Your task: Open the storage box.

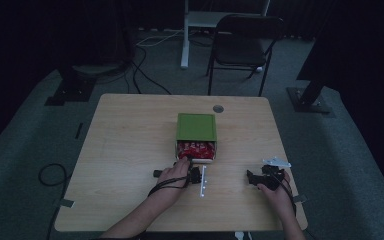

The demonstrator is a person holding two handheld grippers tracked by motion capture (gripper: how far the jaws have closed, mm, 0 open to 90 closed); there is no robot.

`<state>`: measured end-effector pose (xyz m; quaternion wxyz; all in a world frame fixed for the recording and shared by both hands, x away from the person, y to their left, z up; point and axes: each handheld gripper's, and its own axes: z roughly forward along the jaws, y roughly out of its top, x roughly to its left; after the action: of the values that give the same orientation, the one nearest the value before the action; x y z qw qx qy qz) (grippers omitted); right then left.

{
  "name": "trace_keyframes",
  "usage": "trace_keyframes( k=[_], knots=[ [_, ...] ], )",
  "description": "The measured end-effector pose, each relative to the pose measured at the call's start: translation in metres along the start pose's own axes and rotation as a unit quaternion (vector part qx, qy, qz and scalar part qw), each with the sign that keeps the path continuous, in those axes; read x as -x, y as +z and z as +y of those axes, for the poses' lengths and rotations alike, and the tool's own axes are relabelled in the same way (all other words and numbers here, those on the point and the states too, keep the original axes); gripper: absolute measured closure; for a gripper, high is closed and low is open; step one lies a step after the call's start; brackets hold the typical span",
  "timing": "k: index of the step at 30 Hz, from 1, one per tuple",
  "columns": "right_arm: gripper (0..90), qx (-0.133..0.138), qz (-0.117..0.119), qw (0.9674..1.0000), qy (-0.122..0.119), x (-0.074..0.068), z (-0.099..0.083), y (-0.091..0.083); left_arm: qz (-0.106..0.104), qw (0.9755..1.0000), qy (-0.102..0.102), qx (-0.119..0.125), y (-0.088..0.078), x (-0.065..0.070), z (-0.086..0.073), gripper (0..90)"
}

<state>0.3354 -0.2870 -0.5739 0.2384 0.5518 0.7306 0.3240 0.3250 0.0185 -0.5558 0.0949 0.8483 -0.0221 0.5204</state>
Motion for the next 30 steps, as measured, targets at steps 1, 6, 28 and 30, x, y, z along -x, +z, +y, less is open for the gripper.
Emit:
trace_keyframes(
  k=[1,6,28,30],
  knots=[
    [11.2,0.000,0.000,1.0000,0.000,0.000,0.000,0.000,0.000,1.0000,0.000,0.000,0.000,0.000,0.000,72.0],
    [11.2,0.000,0.000,1.0000,0.000,0.000,0.000,0.000,-0.003,1.0000,0.002,-0.003,-0.002,0.000,0.001,72.0],
    [11.2,0.000,0.000,1.0000,0.000,0.000,0.000,0.000,-0.018,0.9998,0.004,0.000,-0.019,0.007,0.004,72.5],
    [11.2,0.000,0.000,1.0000,0.000,0.000,0.000,0.000,-0.019,0.9998,0.002,0.001,-0.021,0.007,0.004,72.5]
  ],
)
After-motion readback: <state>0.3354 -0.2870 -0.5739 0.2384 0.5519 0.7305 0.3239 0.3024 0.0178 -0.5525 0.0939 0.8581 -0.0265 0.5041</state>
